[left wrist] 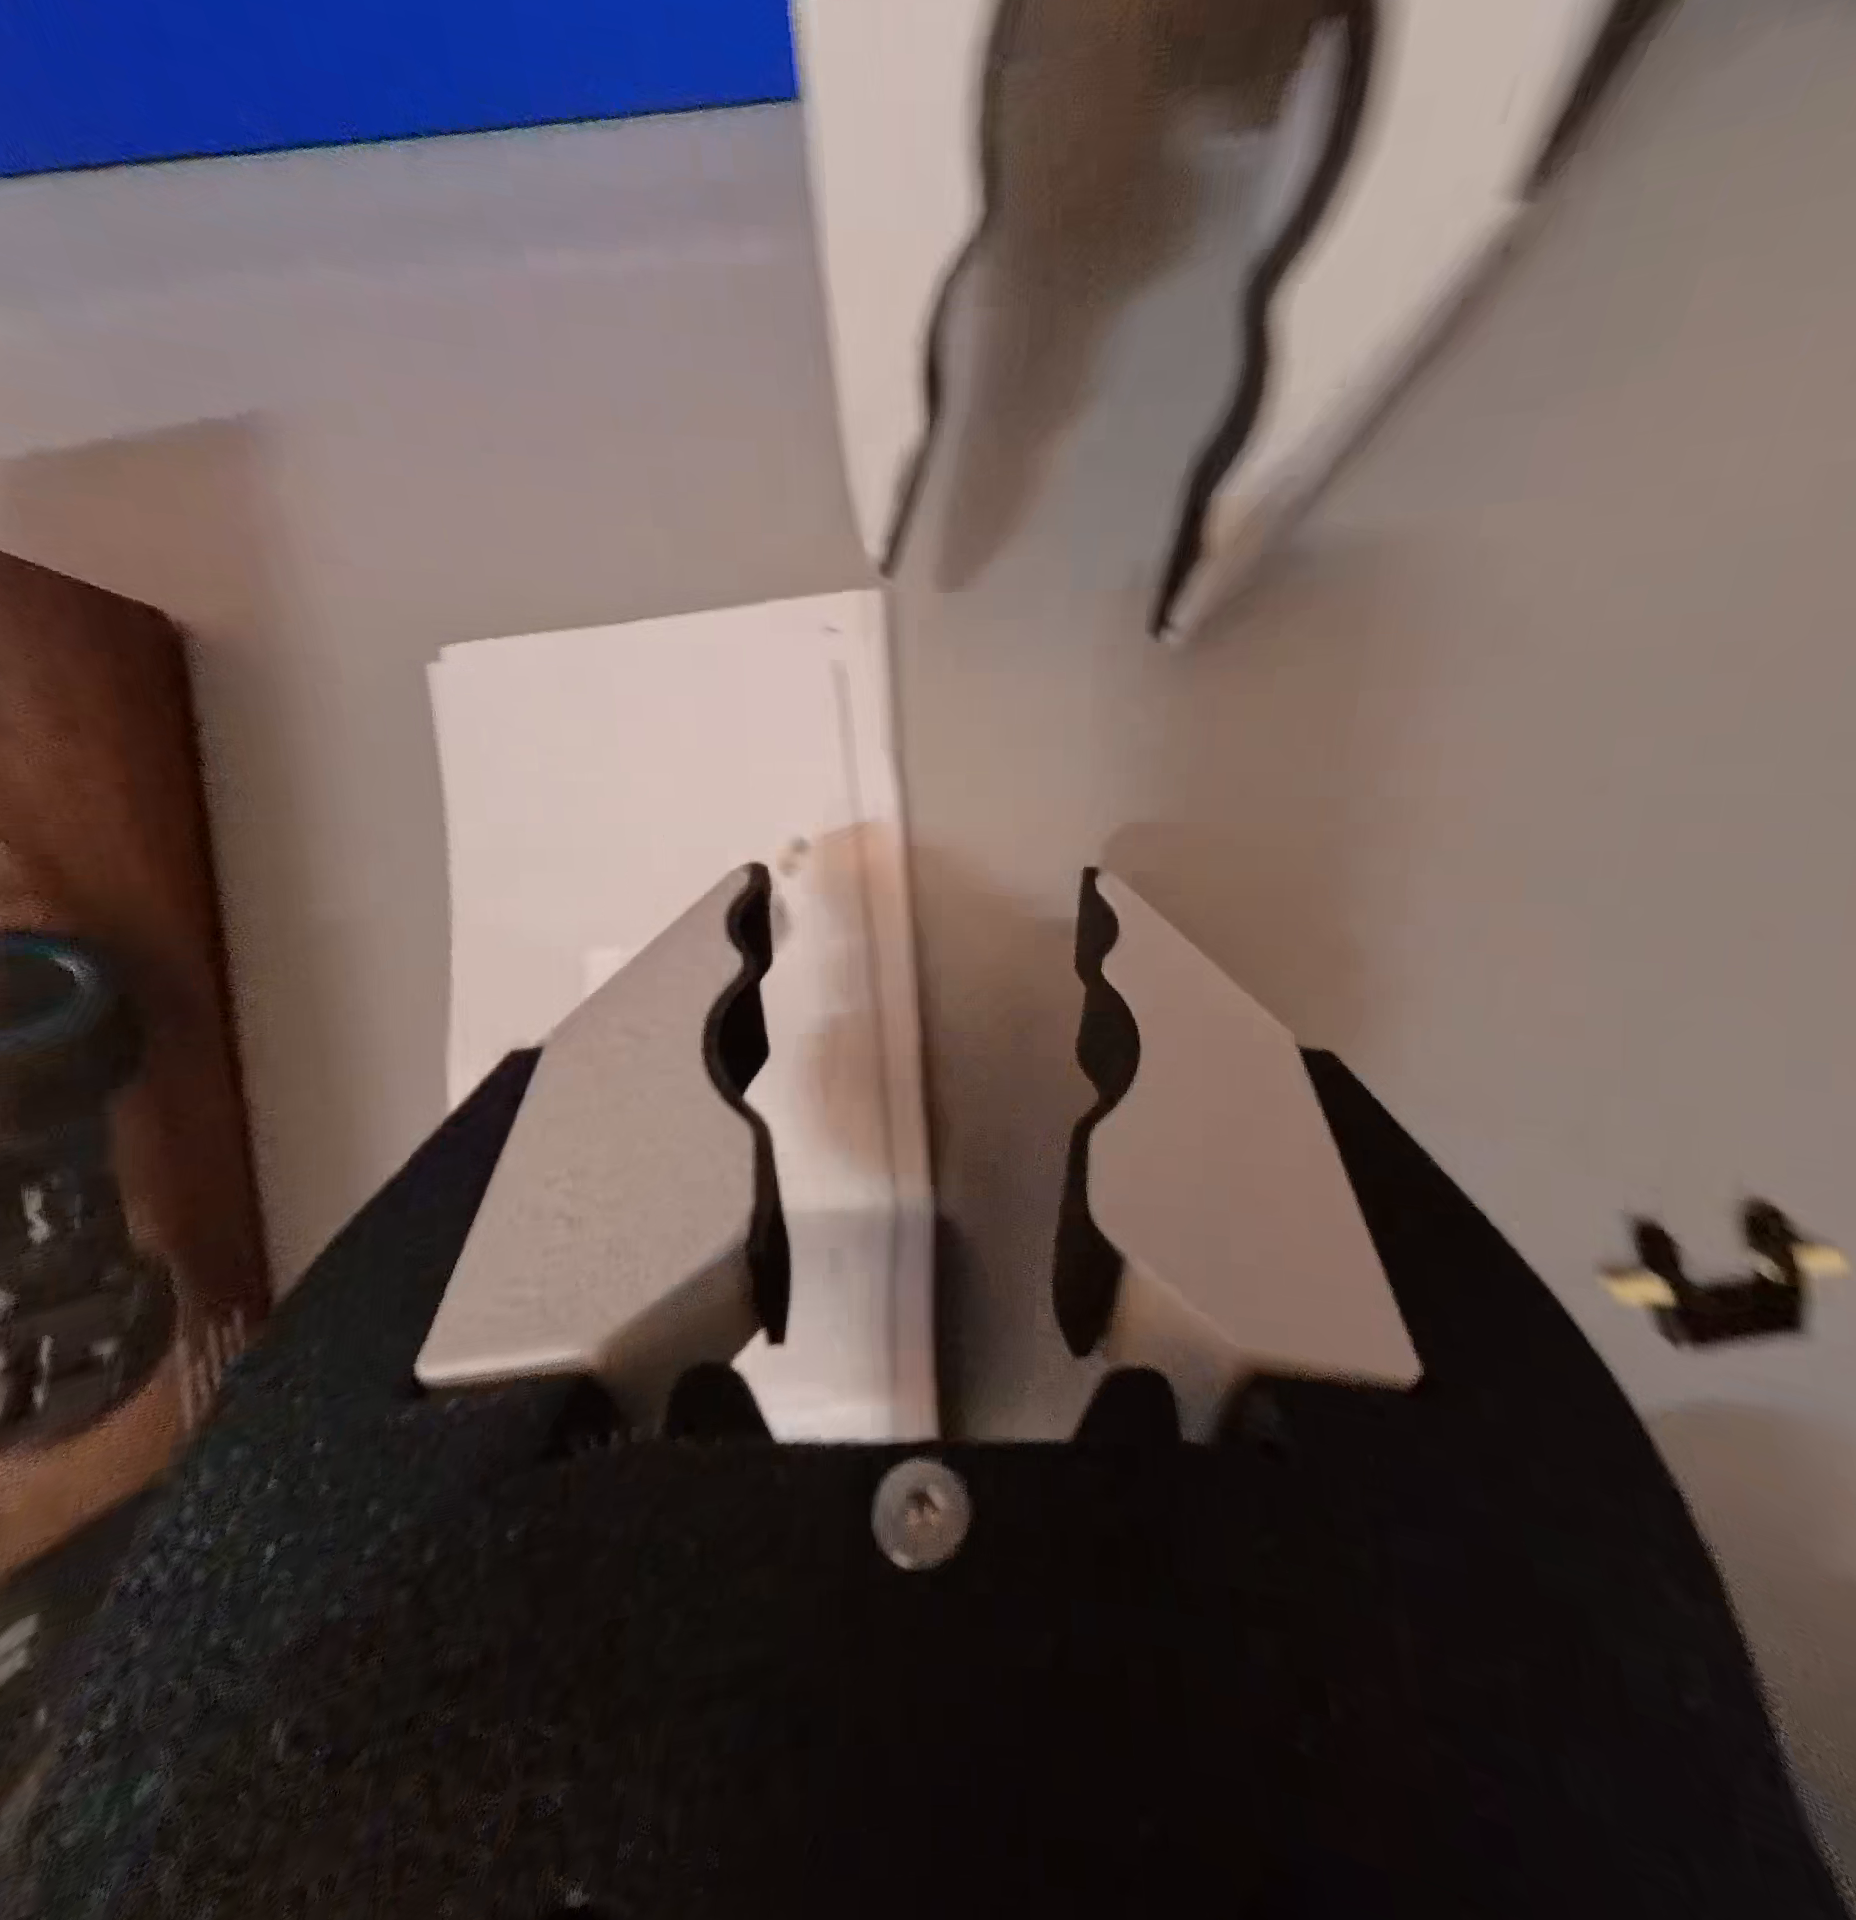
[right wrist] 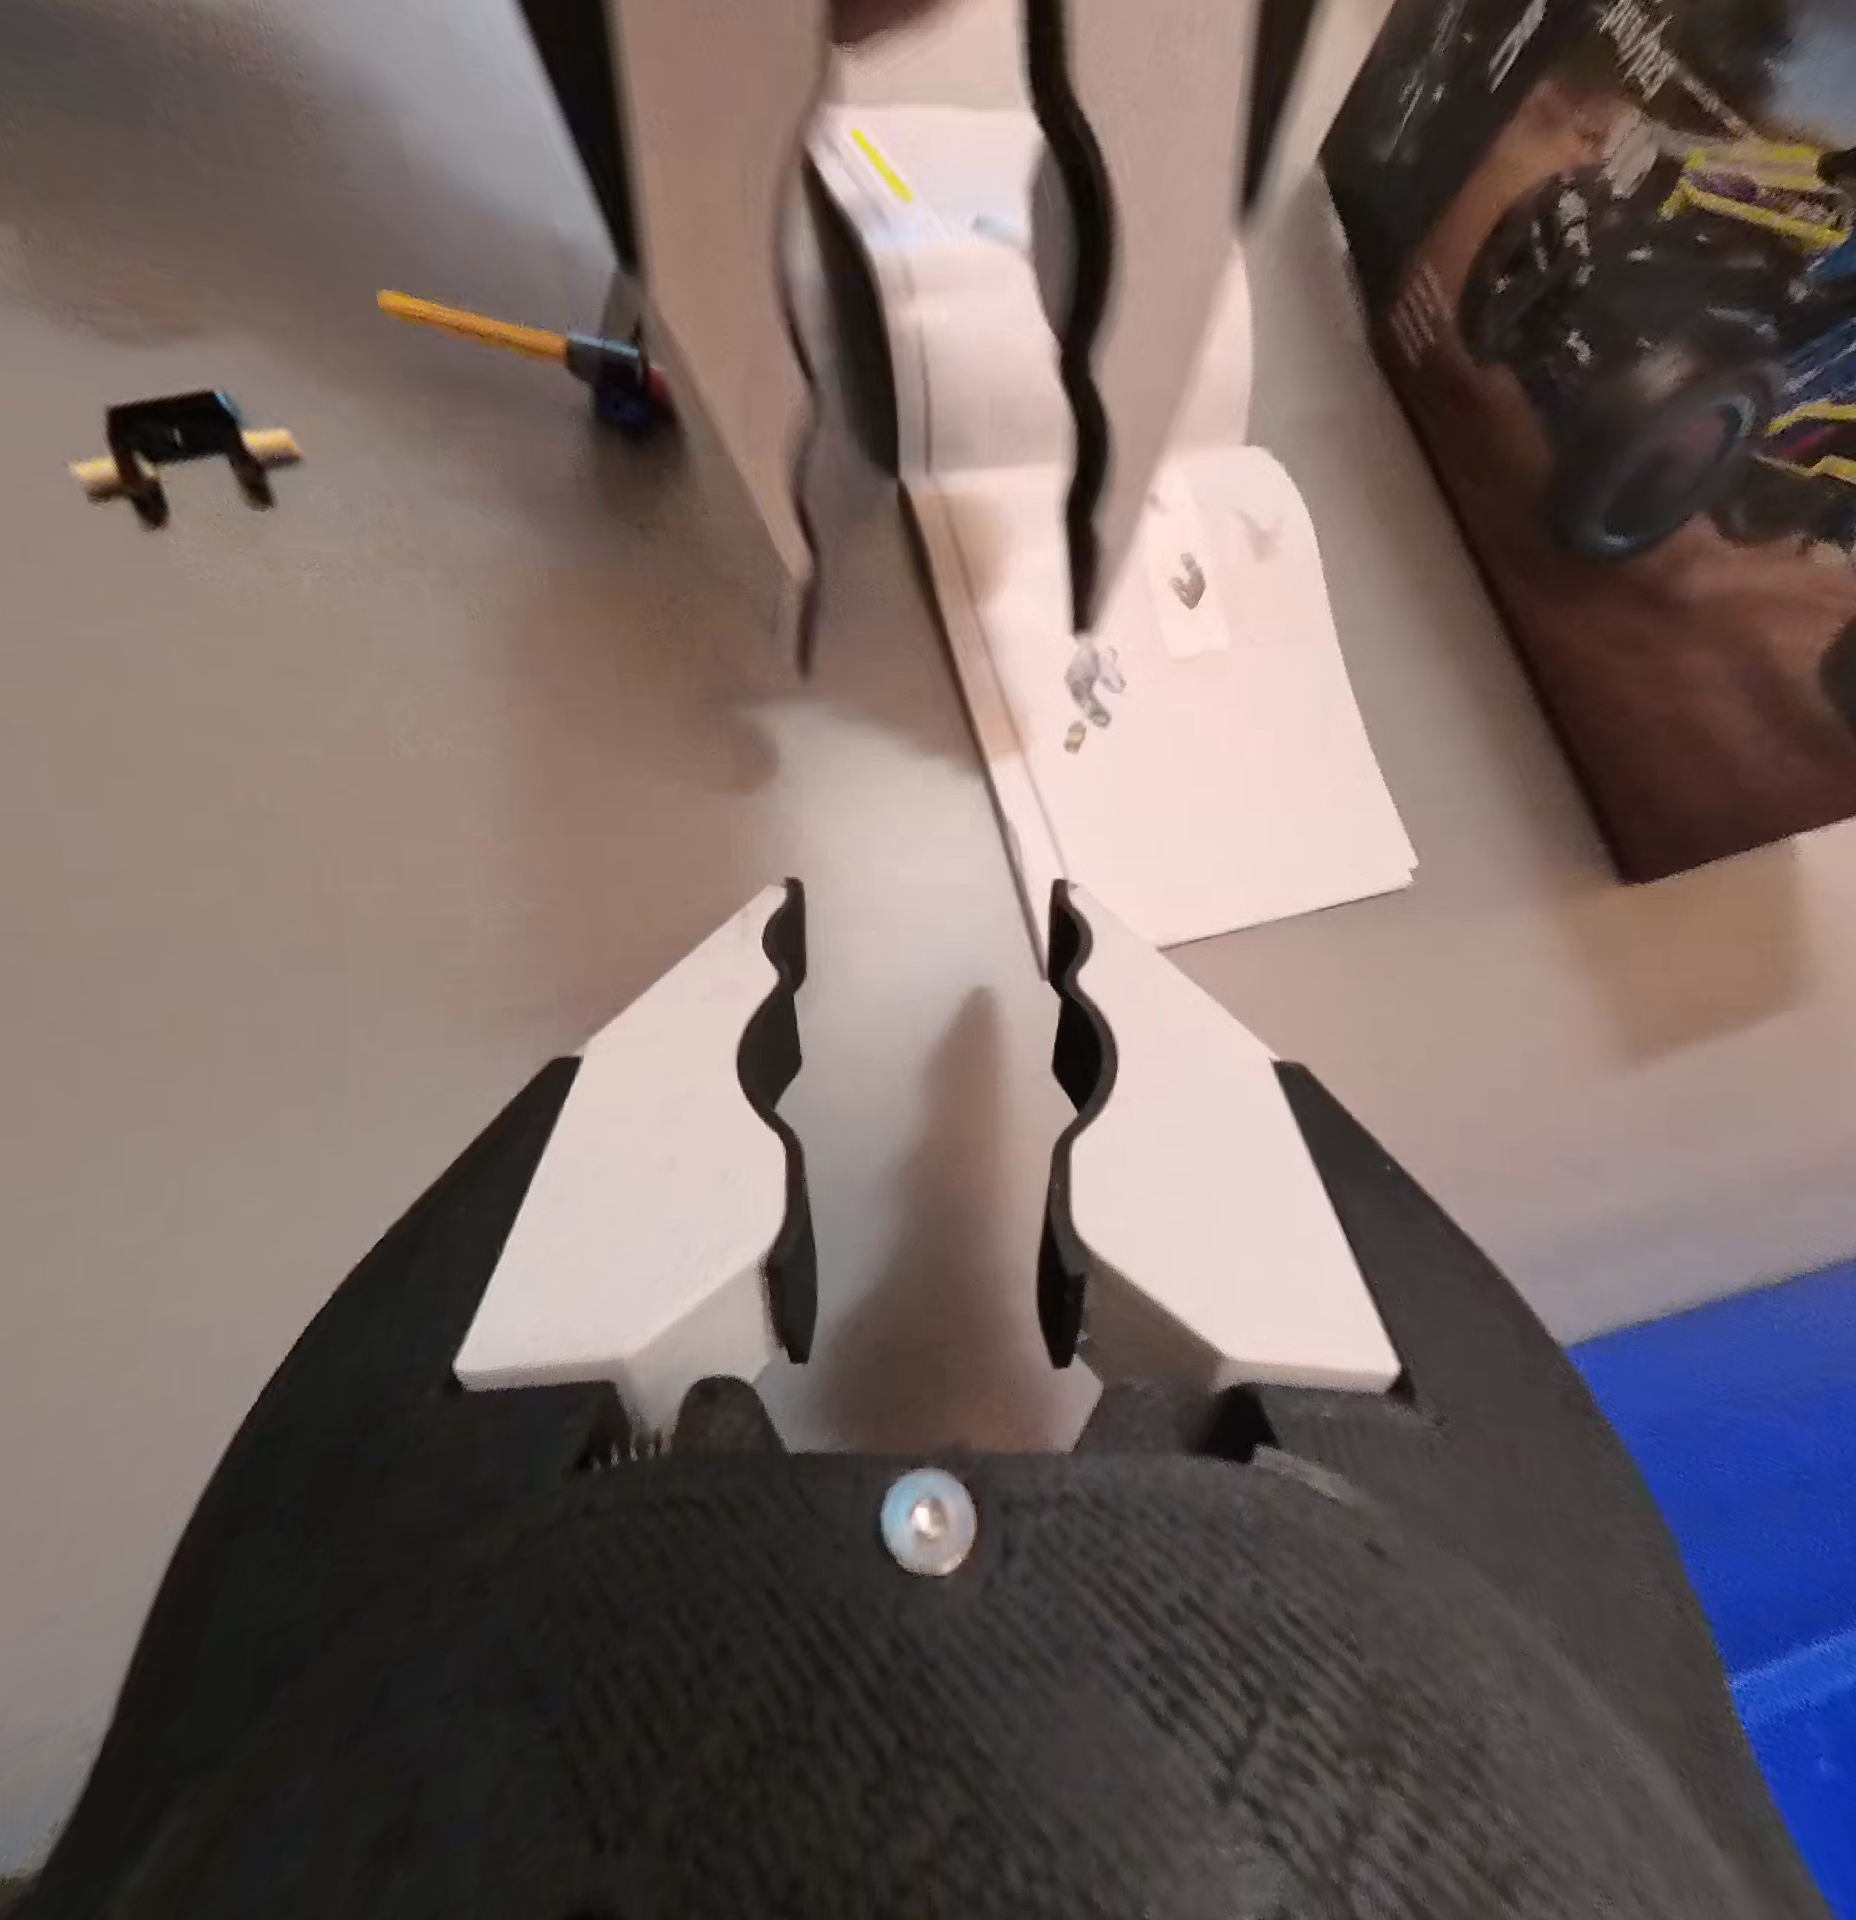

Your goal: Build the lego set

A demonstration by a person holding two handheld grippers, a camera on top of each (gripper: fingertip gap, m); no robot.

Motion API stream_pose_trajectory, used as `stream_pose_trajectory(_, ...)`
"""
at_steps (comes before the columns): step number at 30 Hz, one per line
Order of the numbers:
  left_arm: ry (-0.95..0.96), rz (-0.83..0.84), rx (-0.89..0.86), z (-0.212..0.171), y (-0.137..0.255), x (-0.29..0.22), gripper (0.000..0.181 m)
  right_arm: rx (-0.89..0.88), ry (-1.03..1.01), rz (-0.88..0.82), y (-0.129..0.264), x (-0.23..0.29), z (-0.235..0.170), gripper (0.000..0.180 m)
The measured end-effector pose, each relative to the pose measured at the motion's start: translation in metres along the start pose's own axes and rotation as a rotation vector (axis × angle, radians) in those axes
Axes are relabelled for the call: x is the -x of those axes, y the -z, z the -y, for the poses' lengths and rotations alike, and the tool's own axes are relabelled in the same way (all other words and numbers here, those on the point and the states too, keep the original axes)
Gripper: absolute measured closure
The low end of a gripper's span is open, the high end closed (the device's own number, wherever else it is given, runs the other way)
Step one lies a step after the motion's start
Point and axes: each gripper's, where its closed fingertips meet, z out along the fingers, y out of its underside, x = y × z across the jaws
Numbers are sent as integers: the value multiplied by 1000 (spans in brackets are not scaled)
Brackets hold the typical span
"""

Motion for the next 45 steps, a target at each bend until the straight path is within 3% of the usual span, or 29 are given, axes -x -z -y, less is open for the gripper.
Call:
stream_pose_trajectory(4, 46, -108, 91, -9, -23, 6, 123, 3, 18, -111, 0, -11, 2, 136)
stream_pose_trajectory(13, -18, -83, 129, -27, -14, 3, 143, 49, 56, -169, -9, -17, -6, 148)
stream_pose_trajectory(22, -11, 7, 69, -29, -13, 6, 181, 60, 66, -150, -24, -12, -10, 148)
stream_pose_trajectory(29, 6, 2, 26, -32, -5, 3, 174, 23, 80, -143, -32, -8, -3, 146)
stream_pose_trajectory(31, -10, -5, 15, -29, -4, 1, 181, 12, 63, -133, -34, -6, -2, 147)
stream_pose_trajectory(35, 37, -4, 20, -26, -12, 6, 130, 1, 55, -130, -34, -7, -2, 147)
stream_pose_trajectory(41, 57, -82, 51, -32, -11, -2, 125, 6, 62, -139, -33, -7, -2, 146)
stream_pose_trajectory(45, 53, -113, 34, -32, -9, -5, 134, 8, 57, -152, -33, -10, -3, 146)
